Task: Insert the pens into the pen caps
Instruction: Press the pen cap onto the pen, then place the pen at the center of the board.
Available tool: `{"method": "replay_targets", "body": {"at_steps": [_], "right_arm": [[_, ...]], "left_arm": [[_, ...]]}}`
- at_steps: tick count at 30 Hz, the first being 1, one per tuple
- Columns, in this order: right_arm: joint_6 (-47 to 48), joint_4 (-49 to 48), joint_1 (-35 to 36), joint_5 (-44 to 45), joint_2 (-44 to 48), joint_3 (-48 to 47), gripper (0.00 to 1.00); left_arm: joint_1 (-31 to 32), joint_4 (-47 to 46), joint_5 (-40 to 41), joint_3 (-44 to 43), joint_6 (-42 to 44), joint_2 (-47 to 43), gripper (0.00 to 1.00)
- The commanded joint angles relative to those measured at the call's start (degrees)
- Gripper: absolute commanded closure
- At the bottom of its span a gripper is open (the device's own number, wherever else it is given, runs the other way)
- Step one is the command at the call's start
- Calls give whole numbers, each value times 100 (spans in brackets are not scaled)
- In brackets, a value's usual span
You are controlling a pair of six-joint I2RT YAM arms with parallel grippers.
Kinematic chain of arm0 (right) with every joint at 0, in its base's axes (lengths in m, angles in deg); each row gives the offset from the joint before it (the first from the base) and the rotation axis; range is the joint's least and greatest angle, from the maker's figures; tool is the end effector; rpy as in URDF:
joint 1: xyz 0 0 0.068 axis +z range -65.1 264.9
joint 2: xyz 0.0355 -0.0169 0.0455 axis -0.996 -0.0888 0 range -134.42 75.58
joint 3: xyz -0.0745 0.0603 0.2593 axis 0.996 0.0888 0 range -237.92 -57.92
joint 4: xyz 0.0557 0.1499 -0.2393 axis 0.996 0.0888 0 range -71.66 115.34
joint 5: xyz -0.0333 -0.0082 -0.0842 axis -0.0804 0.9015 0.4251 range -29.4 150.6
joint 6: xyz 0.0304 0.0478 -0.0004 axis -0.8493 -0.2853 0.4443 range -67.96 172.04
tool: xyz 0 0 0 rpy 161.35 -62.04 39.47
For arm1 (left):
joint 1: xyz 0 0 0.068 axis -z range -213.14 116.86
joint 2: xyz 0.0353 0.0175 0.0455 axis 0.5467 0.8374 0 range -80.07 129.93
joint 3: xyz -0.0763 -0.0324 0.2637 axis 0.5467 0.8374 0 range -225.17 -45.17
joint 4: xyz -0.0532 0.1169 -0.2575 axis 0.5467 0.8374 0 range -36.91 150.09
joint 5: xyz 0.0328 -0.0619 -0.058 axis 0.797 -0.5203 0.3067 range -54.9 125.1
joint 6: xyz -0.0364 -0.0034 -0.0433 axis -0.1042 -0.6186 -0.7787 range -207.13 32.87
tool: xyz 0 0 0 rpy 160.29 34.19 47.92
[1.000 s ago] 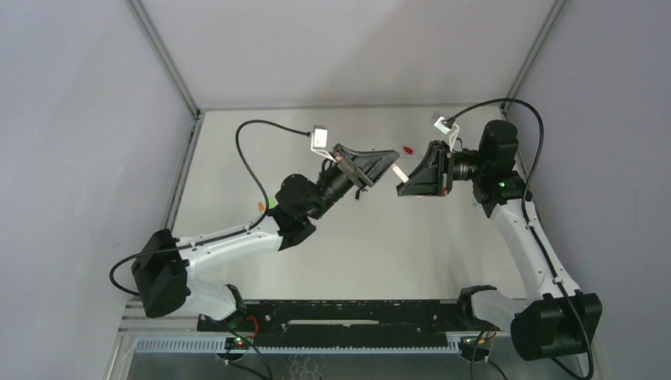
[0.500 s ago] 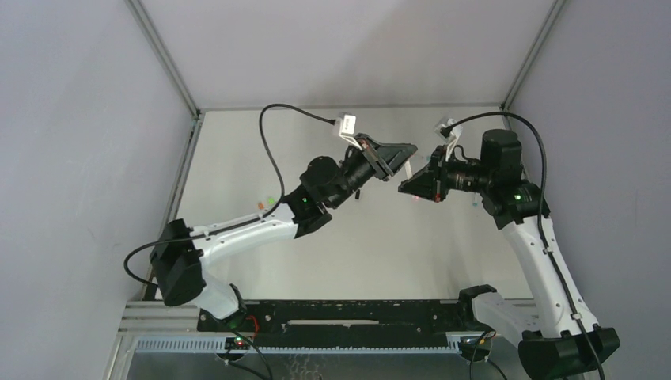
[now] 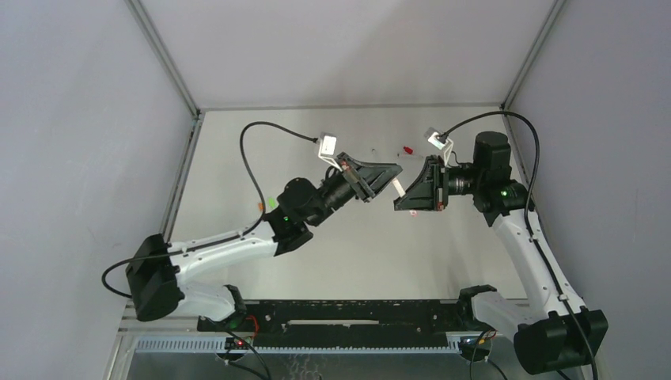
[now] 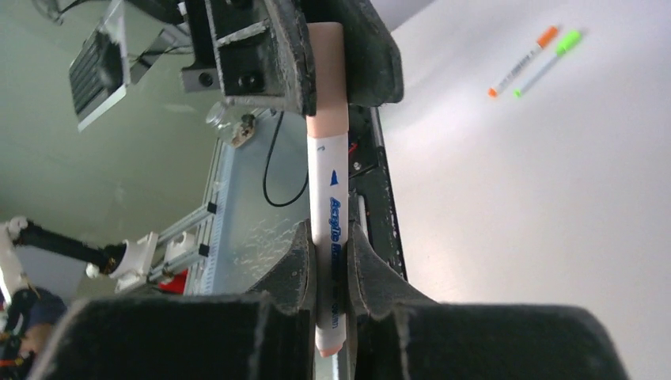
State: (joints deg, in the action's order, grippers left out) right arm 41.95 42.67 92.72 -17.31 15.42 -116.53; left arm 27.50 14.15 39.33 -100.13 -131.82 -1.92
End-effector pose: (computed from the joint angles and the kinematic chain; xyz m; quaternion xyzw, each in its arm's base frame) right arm 0.2279 0.0703 0.3624 -0.3206 0.6655 0.5906 0.3248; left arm 0.1736 -0.3025 0.3541 0.0545 0.6013 -0.6200 0.5010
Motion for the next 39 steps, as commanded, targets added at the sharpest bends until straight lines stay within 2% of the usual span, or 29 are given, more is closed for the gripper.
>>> {"method": "replay_targets", "body": {"at_steps": [1,7,18,23,25,31,35,39], "right_arm": [[-397,-2290,-445,229,-64,-172,100],[1565,-636,266,380,95,-169,100],[2247,-345,486,475,73,122,100],[2582,-74,528,433,40,122,100],[2835,85,528,340,46,122,100],[3158,356,447,-104,23,124,100],[3078,337,423,-299,-25,122,100],[2912,236,431,-458,-83,165,100]], "left_arm": [[781,1594,-2330,689,-13,-132,100],[630,1087,-2076,499,-360,-163,98],[346,1028,-716,559,-413,-1053,60],[334,896,-443,767,-163,-1416,38],[311,870,-438,941,16,-1574,33],[281,235,-434,1790,874,-2178,30],[282,-877,-436,2430,1386,-2371,26],[281,-2108,-567,2713,1728,-1959,26]]}}
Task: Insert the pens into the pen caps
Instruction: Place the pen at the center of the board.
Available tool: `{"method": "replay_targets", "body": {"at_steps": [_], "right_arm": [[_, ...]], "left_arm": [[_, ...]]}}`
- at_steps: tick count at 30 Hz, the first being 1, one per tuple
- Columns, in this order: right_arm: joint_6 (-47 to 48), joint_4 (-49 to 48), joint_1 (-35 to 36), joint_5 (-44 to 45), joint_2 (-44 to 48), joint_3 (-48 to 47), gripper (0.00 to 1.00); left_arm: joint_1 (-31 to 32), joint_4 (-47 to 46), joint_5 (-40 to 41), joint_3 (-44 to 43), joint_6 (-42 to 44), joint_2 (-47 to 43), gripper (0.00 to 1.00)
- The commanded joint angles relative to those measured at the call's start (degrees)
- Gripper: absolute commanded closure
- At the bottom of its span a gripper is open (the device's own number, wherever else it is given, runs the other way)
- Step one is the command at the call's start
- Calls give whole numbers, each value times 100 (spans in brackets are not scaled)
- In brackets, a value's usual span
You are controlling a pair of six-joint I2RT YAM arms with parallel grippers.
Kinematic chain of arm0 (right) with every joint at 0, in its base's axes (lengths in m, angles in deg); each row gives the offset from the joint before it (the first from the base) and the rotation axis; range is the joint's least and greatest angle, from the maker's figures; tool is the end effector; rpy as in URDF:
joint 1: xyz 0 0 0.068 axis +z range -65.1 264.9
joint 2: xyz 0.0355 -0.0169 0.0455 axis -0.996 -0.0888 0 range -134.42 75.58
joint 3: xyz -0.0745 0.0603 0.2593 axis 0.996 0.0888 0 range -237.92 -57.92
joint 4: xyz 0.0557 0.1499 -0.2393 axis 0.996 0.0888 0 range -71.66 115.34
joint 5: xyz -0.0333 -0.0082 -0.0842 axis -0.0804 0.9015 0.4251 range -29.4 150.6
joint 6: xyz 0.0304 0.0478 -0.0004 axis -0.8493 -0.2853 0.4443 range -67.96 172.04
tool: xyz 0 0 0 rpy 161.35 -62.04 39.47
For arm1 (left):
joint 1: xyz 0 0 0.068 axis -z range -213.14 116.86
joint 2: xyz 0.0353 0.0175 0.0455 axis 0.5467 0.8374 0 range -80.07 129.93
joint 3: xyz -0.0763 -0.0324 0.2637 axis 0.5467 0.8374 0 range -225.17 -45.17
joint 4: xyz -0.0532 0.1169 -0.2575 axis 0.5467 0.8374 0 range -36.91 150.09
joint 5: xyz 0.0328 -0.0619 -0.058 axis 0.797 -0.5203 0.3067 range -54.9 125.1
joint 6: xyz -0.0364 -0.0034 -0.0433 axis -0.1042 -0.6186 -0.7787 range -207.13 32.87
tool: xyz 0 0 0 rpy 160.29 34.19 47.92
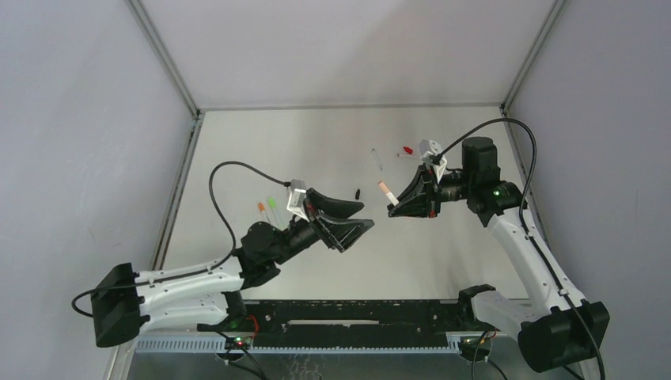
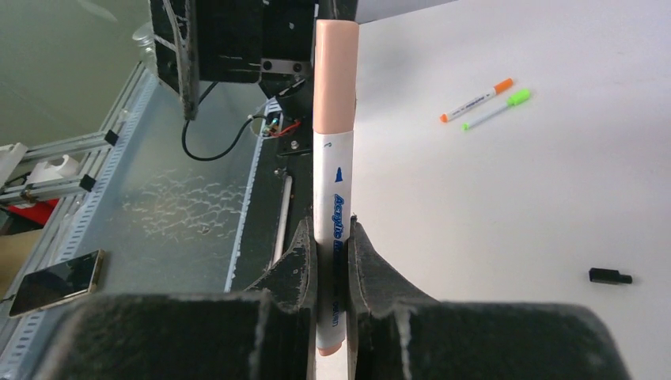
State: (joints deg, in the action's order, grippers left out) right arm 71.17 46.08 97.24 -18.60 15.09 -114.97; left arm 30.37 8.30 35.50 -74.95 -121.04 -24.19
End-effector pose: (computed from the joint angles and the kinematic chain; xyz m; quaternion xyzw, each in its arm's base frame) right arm 0.2202 0.0879 0.3479 -0.4833 0.5611 0.5319 0.4105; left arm 0.1113 -0.2226 0.3054 0.1461 0.5642 -0.6092 0.5378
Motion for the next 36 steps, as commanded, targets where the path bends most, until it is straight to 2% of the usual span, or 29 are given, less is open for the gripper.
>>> {"method": "replay_targets", "body": {"at_steps": [1,7,10,17,24,29,34,36], "right_arm": [[-104,-237,-21,-345,-51,57,100],[-111,-297,-21,-395,-92,114,99],[-110,-308,-21,-401,-96,133,99],[-35,-255,2,-413,-143,133,98],[25,-213,14,-381,-172,133,98],[46,-191,23,-377,-182,133,98],[59,-184,23,-368,-191,133,97],[69,-174,23,-366,-196,134,97]], "left_arm": [[-5,-1739,-233,177,703,420,26],[-41,-2876,-413,-75,845,1366,26],[-149,-3143,-428,-211,705,1754,29],[-327,-3466,-682,-475,332,2297,49],[-348,-3559,-885,-737,125,2669,57],[-348,-3565,-977,-892,41,2827,73],[-363,-3595,-1007,-971,-40,2928,96],[-373,-3590,-1013,-974,-76,2938,100]]}}
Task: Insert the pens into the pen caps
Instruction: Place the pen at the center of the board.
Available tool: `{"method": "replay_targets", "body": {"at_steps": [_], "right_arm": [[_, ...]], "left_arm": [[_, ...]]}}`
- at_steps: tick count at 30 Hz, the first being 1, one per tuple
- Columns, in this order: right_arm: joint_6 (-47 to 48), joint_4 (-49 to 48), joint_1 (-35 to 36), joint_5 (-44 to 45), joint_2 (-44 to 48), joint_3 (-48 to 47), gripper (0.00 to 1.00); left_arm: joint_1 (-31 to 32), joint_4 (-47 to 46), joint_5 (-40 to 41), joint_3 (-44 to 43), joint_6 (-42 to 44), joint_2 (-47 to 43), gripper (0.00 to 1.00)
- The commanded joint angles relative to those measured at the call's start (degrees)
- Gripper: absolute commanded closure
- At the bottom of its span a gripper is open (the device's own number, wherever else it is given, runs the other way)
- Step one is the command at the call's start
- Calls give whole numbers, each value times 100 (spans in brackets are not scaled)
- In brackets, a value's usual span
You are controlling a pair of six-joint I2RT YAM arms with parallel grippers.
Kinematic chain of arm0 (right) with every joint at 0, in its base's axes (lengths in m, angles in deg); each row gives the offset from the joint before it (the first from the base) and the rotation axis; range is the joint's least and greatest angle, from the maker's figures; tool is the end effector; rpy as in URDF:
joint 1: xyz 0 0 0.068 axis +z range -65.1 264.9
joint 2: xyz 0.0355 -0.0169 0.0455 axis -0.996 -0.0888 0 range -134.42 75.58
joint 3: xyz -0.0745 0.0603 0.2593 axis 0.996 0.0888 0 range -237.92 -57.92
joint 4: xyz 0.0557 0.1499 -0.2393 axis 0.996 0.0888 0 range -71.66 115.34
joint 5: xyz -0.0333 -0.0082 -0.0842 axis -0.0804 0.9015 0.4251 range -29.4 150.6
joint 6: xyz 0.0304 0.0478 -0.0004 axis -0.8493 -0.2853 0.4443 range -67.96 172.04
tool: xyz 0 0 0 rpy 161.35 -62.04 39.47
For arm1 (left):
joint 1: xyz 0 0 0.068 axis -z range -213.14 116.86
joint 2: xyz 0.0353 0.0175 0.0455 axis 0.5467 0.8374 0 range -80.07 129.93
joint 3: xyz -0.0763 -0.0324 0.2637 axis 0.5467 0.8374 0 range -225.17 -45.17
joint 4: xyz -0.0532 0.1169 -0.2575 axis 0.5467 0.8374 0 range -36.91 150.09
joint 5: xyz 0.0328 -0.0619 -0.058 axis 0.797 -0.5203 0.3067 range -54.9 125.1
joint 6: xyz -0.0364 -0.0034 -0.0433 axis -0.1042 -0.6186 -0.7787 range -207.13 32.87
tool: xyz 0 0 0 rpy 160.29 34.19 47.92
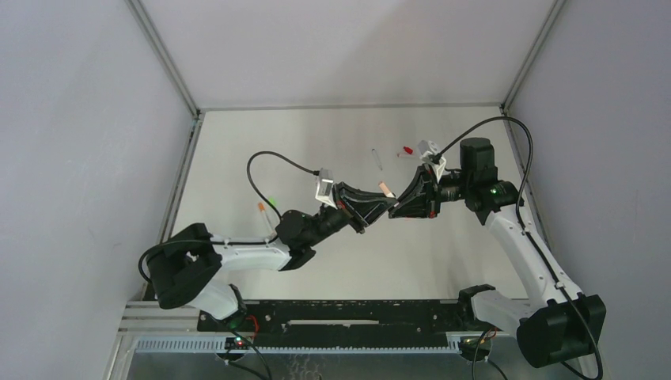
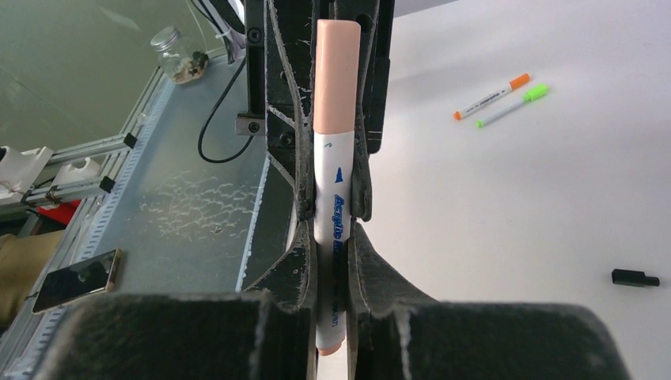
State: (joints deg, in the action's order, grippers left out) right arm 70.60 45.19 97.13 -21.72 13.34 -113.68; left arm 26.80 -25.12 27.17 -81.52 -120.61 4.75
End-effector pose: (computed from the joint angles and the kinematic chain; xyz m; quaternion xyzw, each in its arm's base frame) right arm 0.2258 0.0890 0.3357 -0.4771 0.5559 0.5587 0.3887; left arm 0.1556 -0.2796 0.2718 0.1728 0.4737 -0.6518 0.5664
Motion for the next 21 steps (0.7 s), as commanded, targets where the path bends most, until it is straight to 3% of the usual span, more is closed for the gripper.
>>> {"method": "replay_targets", "body": {"at_steps": [1,4,10,12,15,21], "right_arm": [[133,-68,34,-41,-22,5,97],[182,-40,36,5,-25,5,90],[344,83,6,123,-25,5,48],[437,149,-30,156,-21,5,38],[727,327,-74,279,-17,5,30],[1274,691,-262,489,-59,5,27]], "left_arm": [[-22,-252,-172,-312,-135,44,100],[-56,-257,-164,-266,-188,14,100],[-167,-257,-74,-19,-379,-80,100],[-220,-260,-43,122,-448,-132,100],[-307,-247,47,426,-537,-248,100],[-538,-40,202,1202,-641,-623,100]]}}
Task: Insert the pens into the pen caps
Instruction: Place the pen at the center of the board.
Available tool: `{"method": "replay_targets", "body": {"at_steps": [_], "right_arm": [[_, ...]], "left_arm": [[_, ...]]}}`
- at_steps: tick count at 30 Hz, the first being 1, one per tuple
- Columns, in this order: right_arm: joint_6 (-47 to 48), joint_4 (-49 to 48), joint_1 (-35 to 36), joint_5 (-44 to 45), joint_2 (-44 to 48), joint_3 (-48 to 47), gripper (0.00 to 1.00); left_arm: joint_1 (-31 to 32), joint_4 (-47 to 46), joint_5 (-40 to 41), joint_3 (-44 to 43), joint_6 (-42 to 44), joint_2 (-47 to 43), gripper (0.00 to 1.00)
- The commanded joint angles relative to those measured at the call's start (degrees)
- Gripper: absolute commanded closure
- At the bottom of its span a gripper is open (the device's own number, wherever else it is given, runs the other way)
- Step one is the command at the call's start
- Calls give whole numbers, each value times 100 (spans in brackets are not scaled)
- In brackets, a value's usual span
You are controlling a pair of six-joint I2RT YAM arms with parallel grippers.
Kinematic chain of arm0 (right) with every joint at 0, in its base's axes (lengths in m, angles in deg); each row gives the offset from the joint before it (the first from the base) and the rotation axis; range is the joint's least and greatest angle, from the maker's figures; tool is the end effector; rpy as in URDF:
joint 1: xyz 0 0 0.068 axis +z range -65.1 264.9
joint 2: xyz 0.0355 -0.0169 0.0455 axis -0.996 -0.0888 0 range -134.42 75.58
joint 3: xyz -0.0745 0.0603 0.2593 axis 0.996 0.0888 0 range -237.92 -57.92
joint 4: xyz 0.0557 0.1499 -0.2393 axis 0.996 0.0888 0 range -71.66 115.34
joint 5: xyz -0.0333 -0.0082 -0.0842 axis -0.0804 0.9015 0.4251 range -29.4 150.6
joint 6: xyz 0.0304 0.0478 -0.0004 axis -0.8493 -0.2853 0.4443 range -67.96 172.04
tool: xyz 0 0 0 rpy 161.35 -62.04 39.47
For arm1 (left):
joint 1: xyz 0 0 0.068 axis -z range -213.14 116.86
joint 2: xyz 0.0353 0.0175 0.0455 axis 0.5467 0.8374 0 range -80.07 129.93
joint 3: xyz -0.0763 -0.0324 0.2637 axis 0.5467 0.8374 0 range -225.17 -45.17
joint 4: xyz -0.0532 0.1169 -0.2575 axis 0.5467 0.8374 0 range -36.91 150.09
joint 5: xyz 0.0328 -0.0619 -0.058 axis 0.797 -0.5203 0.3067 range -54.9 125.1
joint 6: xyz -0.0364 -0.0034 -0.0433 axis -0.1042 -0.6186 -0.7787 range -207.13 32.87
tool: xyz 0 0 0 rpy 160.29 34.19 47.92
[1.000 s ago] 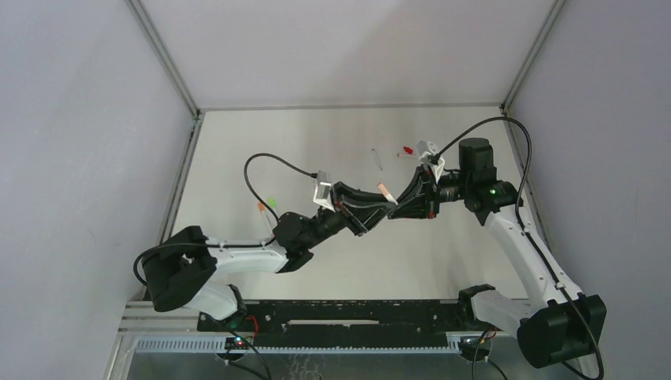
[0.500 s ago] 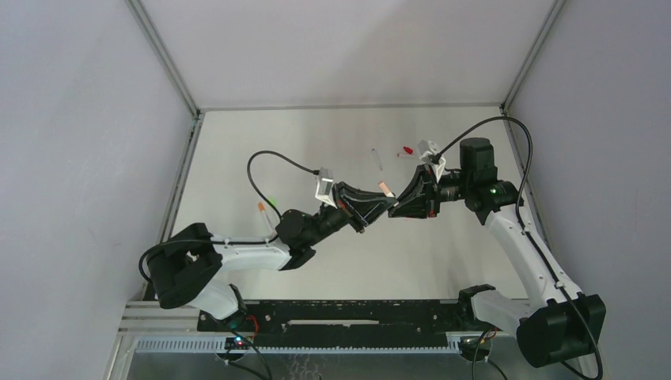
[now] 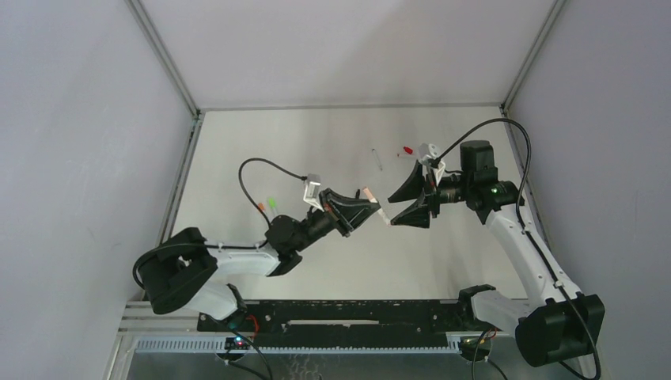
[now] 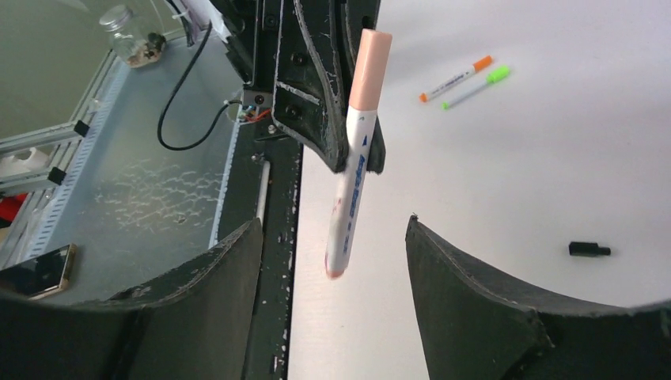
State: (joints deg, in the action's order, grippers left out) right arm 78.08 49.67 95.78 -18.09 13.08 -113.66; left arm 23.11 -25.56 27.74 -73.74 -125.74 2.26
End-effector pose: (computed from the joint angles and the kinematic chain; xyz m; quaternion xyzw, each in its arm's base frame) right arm 0.2272 0.0831 0.3280 -0.4834 0.5717 0.5204 0.4107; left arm 0.1607 -0.2495 0.2419 0.1358 0.5223 -0.6428 0.5437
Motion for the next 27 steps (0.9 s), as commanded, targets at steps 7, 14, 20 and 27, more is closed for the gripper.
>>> {"method": "replay_targets", "body": {"at_steps": [7,14,20,27], "right_arm": [[737,380,-317,199,-115,2,27],[857,446,-358,288,-274,2,27],[851,384,-358,353,-303,63,27],[861,384,-358,367,-356,64,27]], "left_arm": [[-692,1747,49,830,-223,-819,100],[-1357,3768,-191,772,-151,-1242,100],[-1688,5207,25,566,308,-1670,100],[-1841,6435,561,361,766,-2107,100]]}}
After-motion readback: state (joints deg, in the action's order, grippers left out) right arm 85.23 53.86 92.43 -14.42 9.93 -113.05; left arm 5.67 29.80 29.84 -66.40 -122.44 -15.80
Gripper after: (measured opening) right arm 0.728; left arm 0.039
